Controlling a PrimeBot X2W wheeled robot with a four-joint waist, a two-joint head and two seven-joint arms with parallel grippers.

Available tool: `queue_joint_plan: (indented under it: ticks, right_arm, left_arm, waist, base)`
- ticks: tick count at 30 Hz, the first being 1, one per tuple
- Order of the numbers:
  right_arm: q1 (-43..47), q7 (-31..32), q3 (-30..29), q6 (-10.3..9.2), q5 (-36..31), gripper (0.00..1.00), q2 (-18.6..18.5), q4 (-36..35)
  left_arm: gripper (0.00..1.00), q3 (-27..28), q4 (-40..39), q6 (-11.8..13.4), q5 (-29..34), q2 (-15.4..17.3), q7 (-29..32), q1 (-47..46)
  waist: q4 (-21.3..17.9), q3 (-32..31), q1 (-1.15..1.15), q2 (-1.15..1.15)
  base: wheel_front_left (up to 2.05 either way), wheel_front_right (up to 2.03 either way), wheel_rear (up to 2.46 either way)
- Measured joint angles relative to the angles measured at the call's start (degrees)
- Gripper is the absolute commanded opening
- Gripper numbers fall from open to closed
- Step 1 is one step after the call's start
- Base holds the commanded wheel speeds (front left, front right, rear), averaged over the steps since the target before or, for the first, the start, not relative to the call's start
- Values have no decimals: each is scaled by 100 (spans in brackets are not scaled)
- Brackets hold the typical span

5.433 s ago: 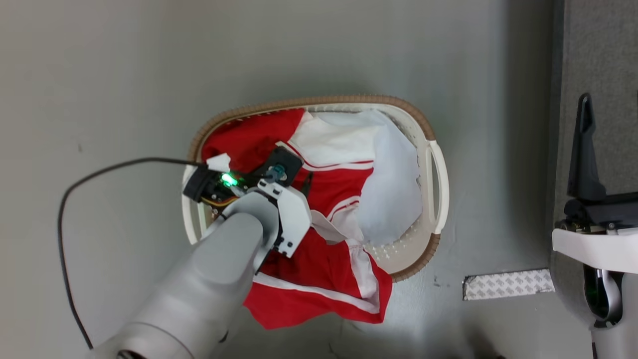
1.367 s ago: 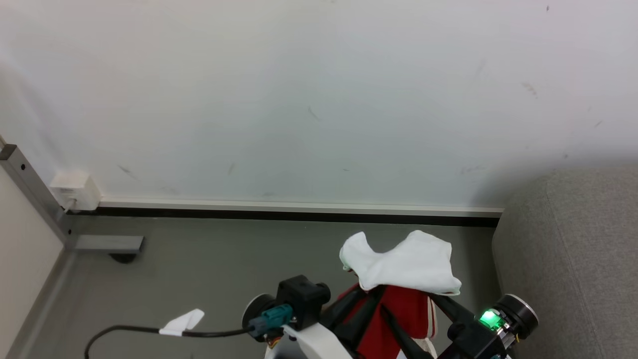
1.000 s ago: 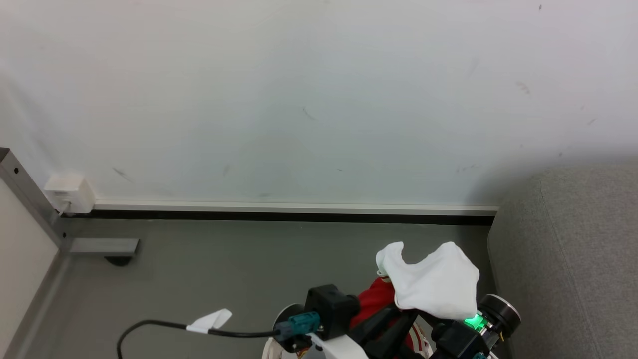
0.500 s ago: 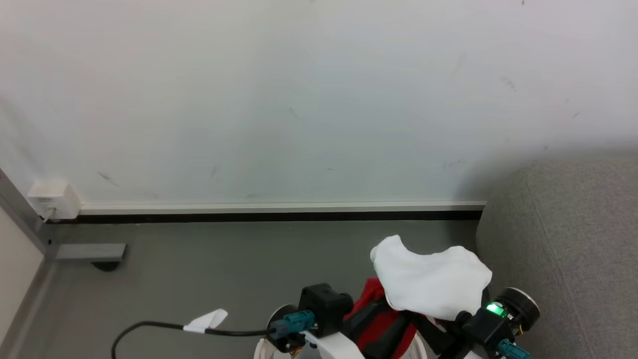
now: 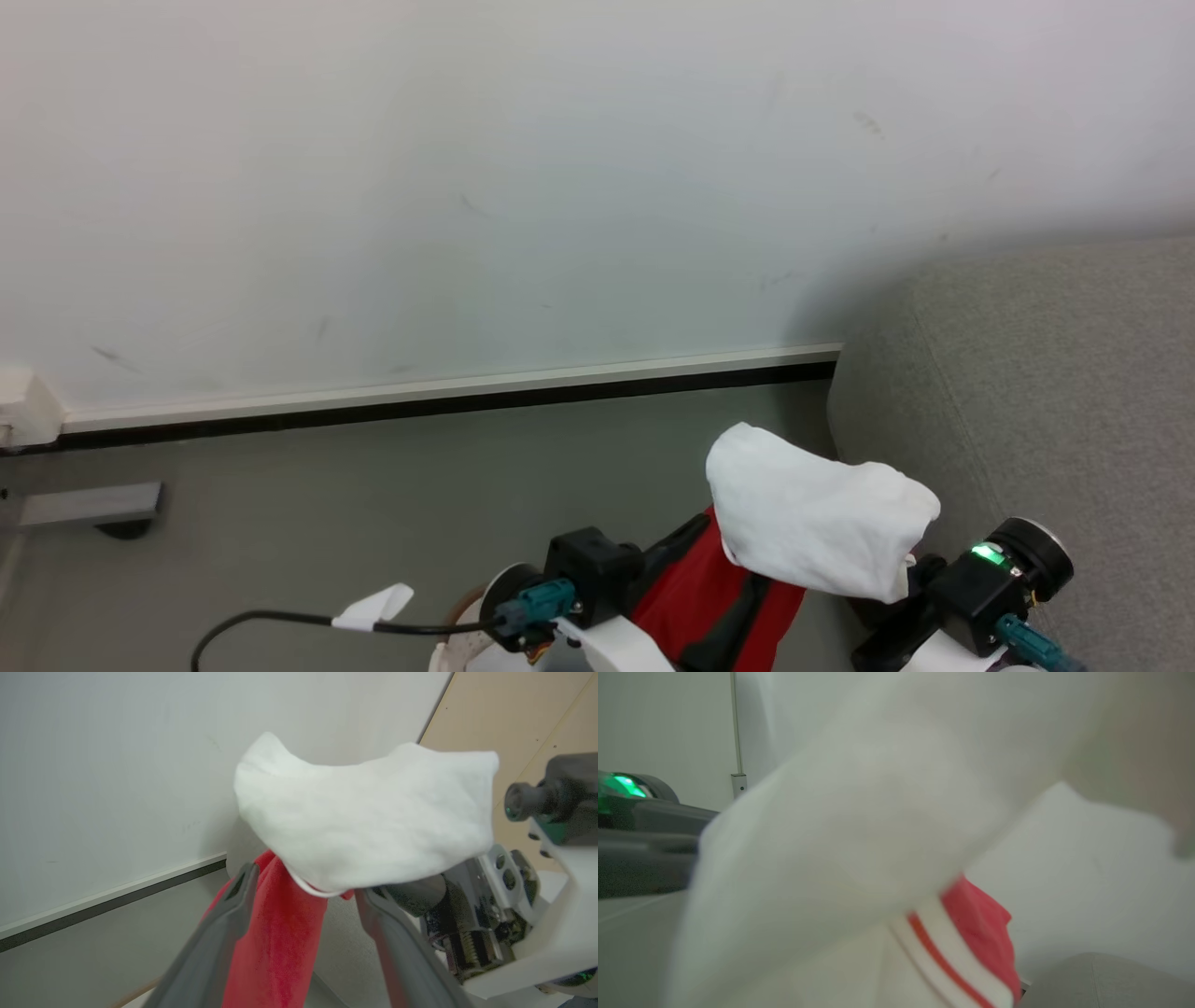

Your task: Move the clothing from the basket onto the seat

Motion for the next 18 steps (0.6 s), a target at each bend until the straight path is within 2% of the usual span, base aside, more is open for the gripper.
queue_joint_plan:
  ticks: [18]
  right_arm:
    - [366, 0, -1466, 0, -110, 0, -277, -436]
  left_arm:
    - [100, -37, 168, 14, 136, 90, -43, -273]
  waist:
    - [-1166, 488, 0, 0]
  base:
    - [0, 0, 0]
